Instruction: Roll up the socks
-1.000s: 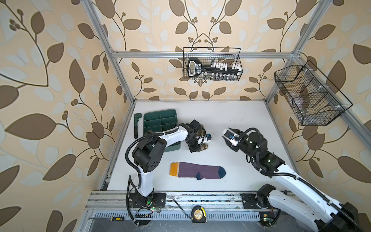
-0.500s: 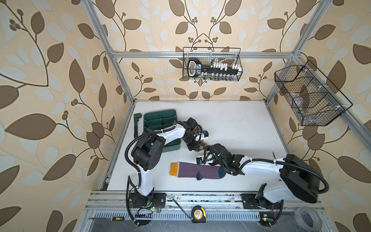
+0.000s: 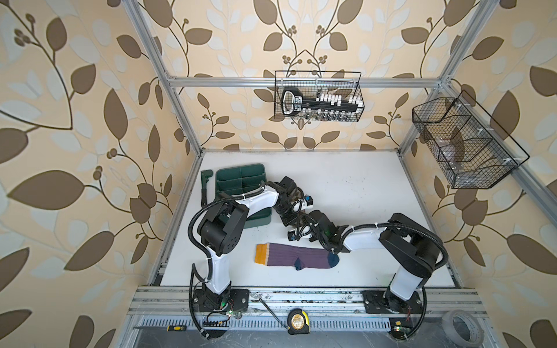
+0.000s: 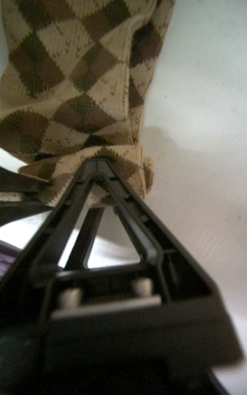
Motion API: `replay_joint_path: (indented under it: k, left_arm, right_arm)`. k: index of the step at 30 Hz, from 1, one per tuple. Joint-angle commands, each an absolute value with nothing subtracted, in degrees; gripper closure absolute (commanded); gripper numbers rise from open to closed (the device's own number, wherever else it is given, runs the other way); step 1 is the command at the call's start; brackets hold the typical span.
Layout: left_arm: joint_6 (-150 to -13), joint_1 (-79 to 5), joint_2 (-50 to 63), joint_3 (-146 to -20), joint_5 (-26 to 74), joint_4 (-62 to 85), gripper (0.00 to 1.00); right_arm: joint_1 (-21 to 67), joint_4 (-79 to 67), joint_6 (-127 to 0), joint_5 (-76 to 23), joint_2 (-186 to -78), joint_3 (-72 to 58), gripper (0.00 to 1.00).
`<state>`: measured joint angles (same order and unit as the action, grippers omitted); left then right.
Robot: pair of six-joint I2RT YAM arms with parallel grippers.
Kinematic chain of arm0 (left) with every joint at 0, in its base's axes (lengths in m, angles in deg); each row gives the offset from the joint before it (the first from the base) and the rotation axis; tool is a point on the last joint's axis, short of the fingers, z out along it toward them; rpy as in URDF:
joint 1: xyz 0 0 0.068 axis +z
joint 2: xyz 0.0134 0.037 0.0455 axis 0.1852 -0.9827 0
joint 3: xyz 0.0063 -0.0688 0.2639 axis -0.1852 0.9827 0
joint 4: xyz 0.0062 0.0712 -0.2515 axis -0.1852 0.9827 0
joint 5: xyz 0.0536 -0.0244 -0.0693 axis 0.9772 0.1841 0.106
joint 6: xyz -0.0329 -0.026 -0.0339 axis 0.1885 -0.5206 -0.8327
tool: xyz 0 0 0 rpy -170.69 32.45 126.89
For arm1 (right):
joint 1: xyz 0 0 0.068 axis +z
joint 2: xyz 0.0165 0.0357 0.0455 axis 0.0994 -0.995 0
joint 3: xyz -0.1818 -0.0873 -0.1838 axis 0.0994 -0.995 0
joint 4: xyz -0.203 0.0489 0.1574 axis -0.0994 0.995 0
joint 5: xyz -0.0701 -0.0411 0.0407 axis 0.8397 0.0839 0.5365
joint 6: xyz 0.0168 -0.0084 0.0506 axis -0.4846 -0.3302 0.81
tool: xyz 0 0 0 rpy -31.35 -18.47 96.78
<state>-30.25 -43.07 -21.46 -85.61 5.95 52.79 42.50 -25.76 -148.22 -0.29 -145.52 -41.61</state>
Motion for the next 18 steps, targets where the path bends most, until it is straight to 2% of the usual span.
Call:
replay_joint_path:
  k: [1,2,5,7,9,10,14,18]
  left_arm:
    - [-29.32,-42.92,-19.86,-87.30,2.63,54.30,1.00]
    - [-29.52,-42.90,-19.71,-87.58,2.58,54.24,1.00]
    - [-31.42,-42.86,-18.29,-87.38,4.13,52.54,0.99]
    - [-35.88,-42.84,-17.22,-86.88,9.74,49.09,0.78]
    - [-38.93,-42.63,-16.65,-87.11,16.43,46.88,0.71]
    - [-40.25,-42.49,-16.60,-87.74,19.86,46.16,0.64]
    - [-44.83,-42.19,-18.48,-92.08,28.75,44.75,0.62]
    - [-49.45,-42.15,-23.21,-99.10,33.09,45.97,0.63]
  right_arm:
    - [42.28,-19.65,-147.65,-2.82,-147.00,-39.18,0.94]
    - [42.29,-17.80,-147.33,-3.00,-147.35,-38.52,1.00]
    - [42.28,-13.29,-145.71,-2.79,-147.26,-37.48,1.00]
    - [41.87,-10.76,-143.92,-2.32,-146.58,-37.58,1.00]
    - [41.19,-9.72,-140.69,-1.36,-145.49,-38.29,1.00]
    - [40.80,-9.21,-138.82,-0.88,-144.97,-38.64,1.00]
    - [40.69,-8.28,-133.83,3.96,-142.47,-40.18,1.00]
    - [40.95,-6.47,-129.63,6.11,-140.28,-41.28,1.00]
